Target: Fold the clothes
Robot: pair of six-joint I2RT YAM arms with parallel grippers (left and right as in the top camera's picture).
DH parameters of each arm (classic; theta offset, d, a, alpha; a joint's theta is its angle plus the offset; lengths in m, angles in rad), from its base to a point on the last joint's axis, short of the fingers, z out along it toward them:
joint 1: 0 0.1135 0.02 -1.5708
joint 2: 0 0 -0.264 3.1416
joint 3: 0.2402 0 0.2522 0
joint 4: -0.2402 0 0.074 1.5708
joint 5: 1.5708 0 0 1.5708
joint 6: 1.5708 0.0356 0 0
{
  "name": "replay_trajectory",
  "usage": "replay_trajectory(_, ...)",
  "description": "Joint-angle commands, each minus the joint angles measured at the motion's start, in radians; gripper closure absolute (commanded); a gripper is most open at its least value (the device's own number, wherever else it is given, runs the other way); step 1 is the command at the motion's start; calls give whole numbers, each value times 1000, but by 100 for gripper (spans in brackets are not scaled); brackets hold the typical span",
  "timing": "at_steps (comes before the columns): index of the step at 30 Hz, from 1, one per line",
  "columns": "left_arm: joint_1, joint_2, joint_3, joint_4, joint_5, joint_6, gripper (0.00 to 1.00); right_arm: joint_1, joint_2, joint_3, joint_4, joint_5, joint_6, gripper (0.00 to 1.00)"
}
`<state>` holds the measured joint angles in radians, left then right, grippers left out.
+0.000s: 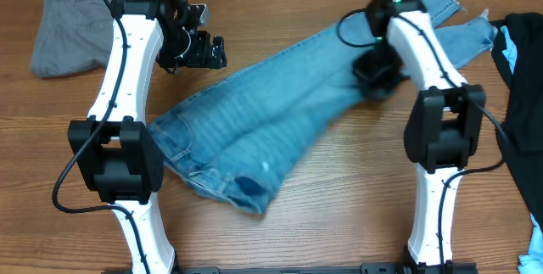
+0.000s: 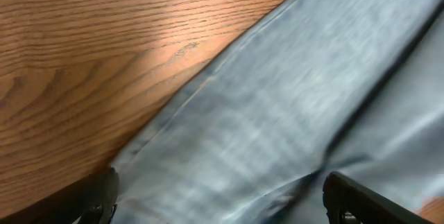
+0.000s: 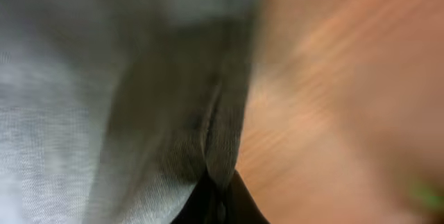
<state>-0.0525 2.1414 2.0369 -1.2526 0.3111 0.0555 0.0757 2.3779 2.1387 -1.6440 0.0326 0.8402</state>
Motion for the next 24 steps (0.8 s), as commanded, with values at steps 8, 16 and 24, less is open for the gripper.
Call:
replay_trajectory(8,0,-19,-7,-59,-53,20,3,-63,-64,42,-10,202,-155,28)
replay_trajectory(16,-7,-19,-141,-50,-52,20,27,-164,-69,56,140,-47,-193,32)
replay_trajectory(24,-7,-18,-352,108,20,16,96,-202,-83,56,276,-209,-221,35)
